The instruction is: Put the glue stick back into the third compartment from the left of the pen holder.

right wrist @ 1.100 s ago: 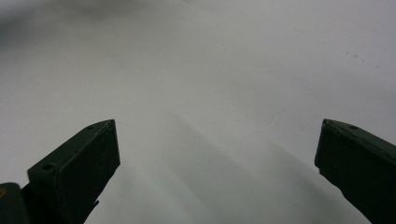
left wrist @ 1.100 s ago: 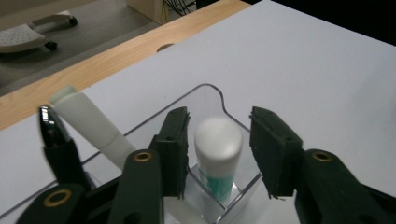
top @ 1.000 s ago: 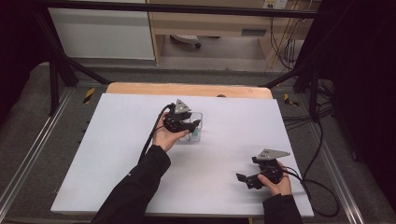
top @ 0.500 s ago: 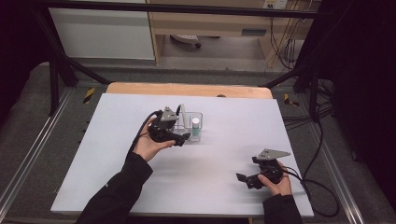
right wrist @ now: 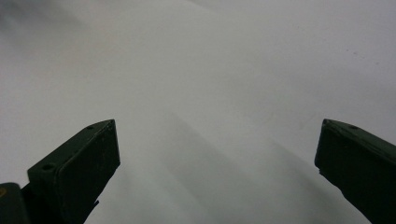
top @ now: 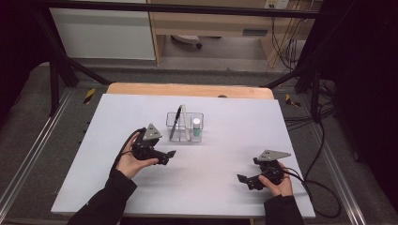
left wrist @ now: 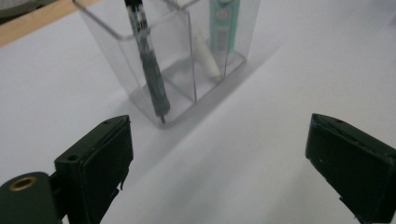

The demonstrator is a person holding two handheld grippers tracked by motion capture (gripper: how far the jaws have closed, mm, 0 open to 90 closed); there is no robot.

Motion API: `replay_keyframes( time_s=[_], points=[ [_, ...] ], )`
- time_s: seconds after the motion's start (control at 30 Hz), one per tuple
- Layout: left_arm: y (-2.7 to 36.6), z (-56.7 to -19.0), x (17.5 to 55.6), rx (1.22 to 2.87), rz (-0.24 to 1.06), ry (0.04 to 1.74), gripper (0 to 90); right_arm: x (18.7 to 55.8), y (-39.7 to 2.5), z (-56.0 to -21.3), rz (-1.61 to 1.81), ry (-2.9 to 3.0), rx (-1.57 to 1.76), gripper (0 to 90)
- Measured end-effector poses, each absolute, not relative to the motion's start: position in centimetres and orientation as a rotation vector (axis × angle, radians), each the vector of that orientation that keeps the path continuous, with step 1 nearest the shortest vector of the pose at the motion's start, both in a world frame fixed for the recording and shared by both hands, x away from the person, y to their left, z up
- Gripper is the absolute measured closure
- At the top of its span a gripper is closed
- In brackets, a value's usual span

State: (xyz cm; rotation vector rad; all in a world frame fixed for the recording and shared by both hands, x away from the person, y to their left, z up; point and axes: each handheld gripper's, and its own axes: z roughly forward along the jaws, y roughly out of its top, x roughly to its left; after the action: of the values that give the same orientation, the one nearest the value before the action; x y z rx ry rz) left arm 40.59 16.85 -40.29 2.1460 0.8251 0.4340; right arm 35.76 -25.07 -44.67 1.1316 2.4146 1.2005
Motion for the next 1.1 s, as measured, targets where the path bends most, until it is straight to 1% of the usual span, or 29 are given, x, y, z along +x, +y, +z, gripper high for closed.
replay_keyframes(
  time_s=[0.53,0.87,1.1],
  points=[
    [22.6,-44.0,37.5,2.113,0.411,0.912,7.2,35.8,-25.1,-44.7,1.184,2.418,1.146,0.7],
    [25.6,-45.1,36.2,2.1,0.42,0.952,7.1,35.8,-25.1,-44.8,1.172,2.424,1.154,0.7],
    [26.6,-45.3,35.8,2.079,0.412,0.959,7.1,35.7,-25.0,-44.8,1.165,2.429,1.153,0.7]
  ],
)
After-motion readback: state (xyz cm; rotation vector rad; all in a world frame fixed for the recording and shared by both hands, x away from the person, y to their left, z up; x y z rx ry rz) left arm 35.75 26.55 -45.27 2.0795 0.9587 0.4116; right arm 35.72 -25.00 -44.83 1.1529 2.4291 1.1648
